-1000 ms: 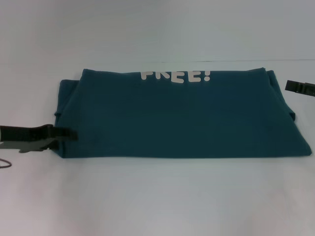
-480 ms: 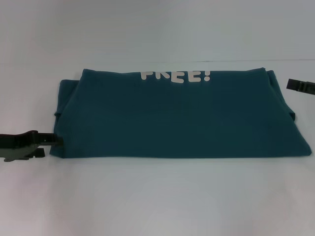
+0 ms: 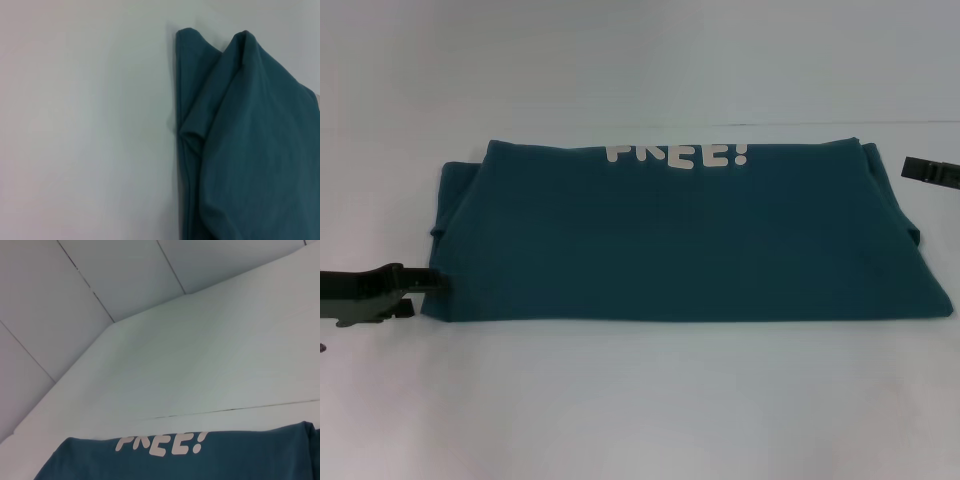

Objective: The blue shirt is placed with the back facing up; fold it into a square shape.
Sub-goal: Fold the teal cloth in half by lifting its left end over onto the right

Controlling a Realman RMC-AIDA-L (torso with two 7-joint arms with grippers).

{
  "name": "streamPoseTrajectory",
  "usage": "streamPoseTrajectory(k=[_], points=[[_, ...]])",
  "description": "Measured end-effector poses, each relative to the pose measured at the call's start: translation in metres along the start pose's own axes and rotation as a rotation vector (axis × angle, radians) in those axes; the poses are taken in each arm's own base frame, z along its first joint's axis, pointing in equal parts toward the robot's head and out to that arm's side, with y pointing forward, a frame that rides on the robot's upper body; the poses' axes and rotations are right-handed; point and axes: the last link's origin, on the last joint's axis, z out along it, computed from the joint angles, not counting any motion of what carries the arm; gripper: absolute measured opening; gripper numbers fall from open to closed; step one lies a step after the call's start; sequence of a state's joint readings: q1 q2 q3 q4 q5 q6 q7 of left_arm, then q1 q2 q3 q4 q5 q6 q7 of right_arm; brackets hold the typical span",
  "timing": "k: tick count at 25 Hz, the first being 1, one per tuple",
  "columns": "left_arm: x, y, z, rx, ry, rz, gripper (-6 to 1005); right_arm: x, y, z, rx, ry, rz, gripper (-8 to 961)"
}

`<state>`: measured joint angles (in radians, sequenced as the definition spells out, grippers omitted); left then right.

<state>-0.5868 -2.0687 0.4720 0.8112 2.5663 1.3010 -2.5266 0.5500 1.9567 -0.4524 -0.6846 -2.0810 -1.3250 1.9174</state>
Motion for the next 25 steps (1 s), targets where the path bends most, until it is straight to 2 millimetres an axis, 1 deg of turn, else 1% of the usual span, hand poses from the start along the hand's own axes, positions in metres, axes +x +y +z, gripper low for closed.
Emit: streamPoseTrajectory(k=[7, 25], points=[[0.001, 0.001, 0.003, -0.001, 0.0, -0.001, 716, -0.002, 0.0, -0.001, -0.002, -0.001, -0.001, 920], [0.005, 0.024, 0.014, -0.038, -0.047, 0.062, 717, -0.002, 0.0, -0.001, 0.0, -0.001, -0.002, 920]])
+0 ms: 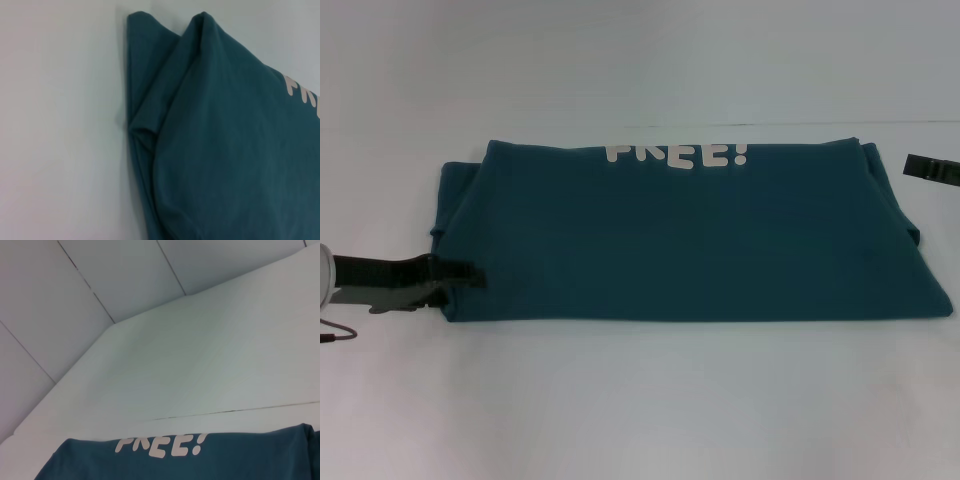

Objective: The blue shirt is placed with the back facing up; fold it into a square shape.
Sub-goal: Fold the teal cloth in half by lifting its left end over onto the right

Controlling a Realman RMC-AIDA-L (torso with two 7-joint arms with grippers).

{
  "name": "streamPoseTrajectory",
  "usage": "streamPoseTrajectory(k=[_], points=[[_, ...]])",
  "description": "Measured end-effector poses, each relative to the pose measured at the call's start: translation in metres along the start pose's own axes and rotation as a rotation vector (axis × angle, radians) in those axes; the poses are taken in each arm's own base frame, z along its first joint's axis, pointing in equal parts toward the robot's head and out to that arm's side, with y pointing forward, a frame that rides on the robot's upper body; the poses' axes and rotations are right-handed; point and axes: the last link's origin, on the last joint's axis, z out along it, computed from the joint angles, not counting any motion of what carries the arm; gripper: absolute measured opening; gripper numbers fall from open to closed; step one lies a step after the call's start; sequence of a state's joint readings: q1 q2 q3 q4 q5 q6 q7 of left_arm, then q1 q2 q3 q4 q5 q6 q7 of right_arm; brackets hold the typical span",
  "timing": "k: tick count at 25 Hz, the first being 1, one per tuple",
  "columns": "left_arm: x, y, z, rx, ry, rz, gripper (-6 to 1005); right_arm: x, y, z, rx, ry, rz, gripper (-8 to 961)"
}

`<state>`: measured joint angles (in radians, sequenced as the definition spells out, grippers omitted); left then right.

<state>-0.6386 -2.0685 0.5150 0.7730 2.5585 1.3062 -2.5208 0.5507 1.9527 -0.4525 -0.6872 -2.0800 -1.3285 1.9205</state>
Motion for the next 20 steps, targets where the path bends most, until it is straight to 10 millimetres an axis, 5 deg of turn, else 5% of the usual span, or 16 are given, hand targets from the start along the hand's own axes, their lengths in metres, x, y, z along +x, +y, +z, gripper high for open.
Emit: streamPoseTrajectory(k=[20], points=[[0.0007, -0.0065, -0.0044, 0.041, -0.011, 0.015, 716, 0.0, 0.0, 0.0, 0.0, 0.0, 0.0, 918]])
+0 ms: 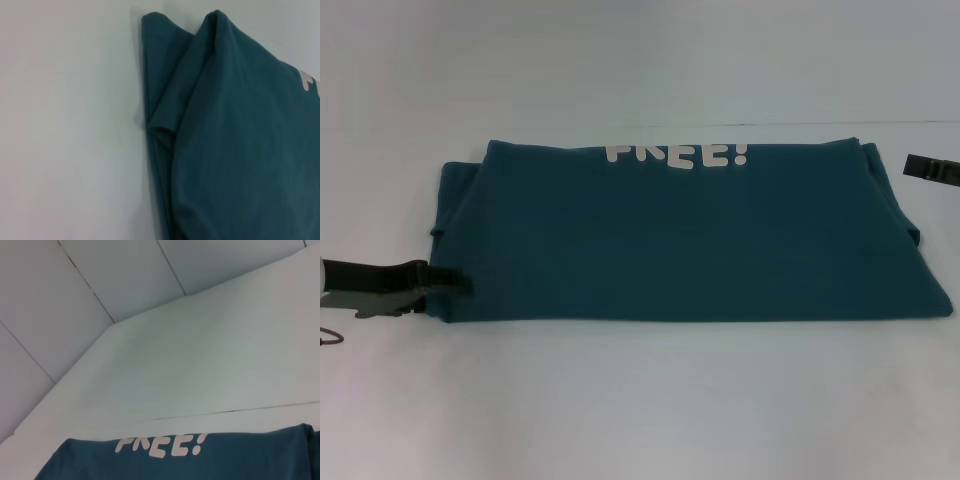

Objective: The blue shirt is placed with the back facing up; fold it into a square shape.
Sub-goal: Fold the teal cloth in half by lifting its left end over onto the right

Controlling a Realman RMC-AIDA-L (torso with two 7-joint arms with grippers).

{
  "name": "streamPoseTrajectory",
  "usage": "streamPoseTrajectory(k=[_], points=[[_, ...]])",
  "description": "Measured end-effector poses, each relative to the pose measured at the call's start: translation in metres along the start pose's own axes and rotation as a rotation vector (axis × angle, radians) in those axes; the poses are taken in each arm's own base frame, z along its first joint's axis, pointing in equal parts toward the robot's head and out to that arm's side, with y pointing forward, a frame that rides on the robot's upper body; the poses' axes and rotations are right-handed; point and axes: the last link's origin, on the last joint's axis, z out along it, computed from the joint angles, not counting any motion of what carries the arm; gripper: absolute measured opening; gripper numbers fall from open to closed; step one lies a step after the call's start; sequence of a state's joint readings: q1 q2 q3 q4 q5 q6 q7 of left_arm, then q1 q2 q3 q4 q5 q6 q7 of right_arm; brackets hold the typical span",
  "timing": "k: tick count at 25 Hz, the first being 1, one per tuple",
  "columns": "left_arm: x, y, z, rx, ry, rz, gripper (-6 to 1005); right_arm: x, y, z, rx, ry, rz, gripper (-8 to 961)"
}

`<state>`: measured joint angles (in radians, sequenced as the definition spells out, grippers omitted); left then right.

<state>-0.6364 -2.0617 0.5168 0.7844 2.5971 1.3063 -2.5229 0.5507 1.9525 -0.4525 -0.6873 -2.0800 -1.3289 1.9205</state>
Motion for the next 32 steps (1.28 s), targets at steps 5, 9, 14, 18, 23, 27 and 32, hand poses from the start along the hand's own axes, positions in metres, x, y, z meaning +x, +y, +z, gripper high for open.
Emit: streamPoseTrajectory(k=[5, 9, 14, 18, 23, 27, 32], points=[[-0.0013, -0.0016, -0.0001, 0.007, -0.005, -0.001, 715, 0.0006, 0.0, -0.0003, -0.001, 0.001, 0.001, 918], [-0.0011, -0.0014, -0.0001, 0.007, -0.006, 0.0, 712, 0.0006, 0.0, -0.0004, -0.002, 0.001, 0.002, 917], [-0.0008, -0.0015, 0.0004, 0.016, -0.01, 0.007, 708, 0.0008, 0.0003, -0.0004, -0.003, 0.002, 0.003, 916], [-0.0001, -0.0013, 0.0013, 0.025, -0.011, 0.02, 619, 0.0009, 0.0007, -0.0004, -0.006, 0.003, 0.004, 916], [0.0008, 0.0001, 0.003, 0.038, -0.017, 0.03, 504, 0.001, 0.0009, -0.0004, -0.007, 0.003, 0.004, 915], [0.0012, -0.002, 0.0031, 0.056, -0.017, 0.029, 411, 0.0011, 0.0009, -0.0005, -0.008, 0.003, 0.004, 914], [0.0023, -0.0029, 0.0038, 0.07, -0.011, 0.029, 216, 0.0013, 0.0007, -0.0008, -0.007, 0.002, 0.006, 913]])
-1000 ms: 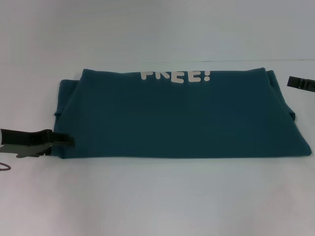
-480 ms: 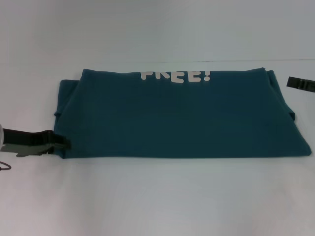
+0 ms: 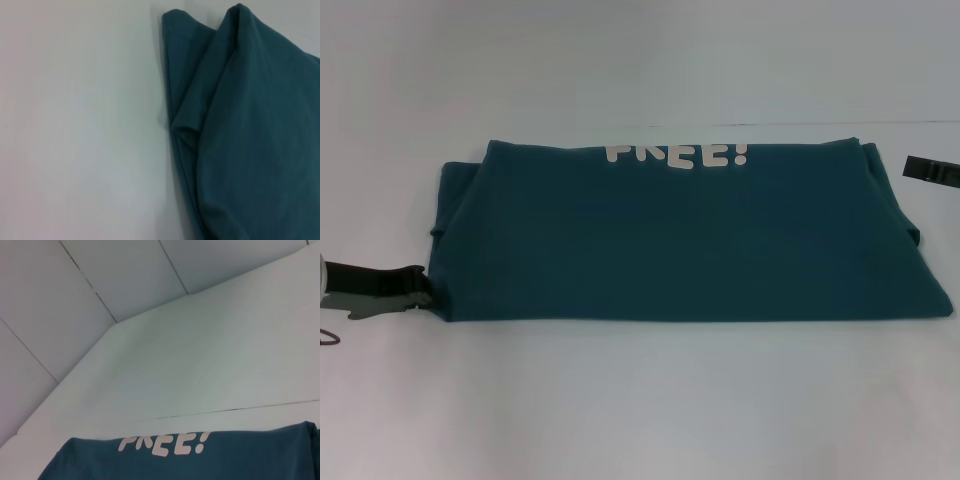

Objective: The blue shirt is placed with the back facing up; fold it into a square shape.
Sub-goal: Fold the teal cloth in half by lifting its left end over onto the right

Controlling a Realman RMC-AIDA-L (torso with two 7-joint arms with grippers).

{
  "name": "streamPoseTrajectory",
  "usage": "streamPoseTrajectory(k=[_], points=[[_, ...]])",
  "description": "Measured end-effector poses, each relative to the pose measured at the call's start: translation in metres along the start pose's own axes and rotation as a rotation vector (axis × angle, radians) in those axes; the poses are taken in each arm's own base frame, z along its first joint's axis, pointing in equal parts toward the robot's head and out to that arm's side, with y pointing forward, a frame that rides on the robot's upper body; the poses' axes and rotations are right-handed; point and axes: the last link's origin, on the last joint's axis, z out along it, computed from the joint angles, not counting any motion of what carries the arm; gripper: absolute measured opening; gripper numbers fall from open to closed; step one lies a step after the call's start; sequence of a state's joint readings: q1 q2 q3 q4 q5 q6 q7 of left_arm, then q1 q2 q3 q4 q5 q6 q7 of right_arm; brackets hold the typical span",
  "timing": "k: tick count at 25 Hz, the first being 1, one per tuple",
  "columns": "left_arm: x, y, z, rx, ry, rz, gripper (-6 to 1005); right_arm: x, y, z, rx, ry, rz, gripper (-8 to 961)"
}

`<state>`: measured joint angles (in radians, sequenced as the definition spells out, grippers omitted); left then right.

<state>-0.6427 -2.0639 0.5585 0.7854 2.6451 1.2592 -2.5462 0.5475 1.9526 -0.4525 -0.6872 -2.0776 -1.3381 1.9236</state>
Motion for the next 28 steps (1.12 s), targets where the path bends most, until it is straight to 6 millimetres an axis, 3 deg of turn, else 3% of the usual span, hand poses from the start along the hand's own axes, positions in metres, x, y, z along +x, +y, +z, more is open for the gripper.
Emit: streamPoseTrajectory(k=[6, 19, 28], points=[[0.001, 0.001, 0.0, 0.002, -0.001, 0.01, 7, -0.001, 0.0, 0.0, -0.001, -0.007, 0.002, 911], [0.008, -0.027, -0.031, 0.079, 0.077, 0.007, 7, 0.006, 0.004, 0.009, -0.008, -0.007, 0.015, 907], [0.003, -0.062, -0.06, 0.165, 0.111, -0.042, 8, 0.013, 0.012, 0.019, -0.03, -0.005, 0.027, 904]])
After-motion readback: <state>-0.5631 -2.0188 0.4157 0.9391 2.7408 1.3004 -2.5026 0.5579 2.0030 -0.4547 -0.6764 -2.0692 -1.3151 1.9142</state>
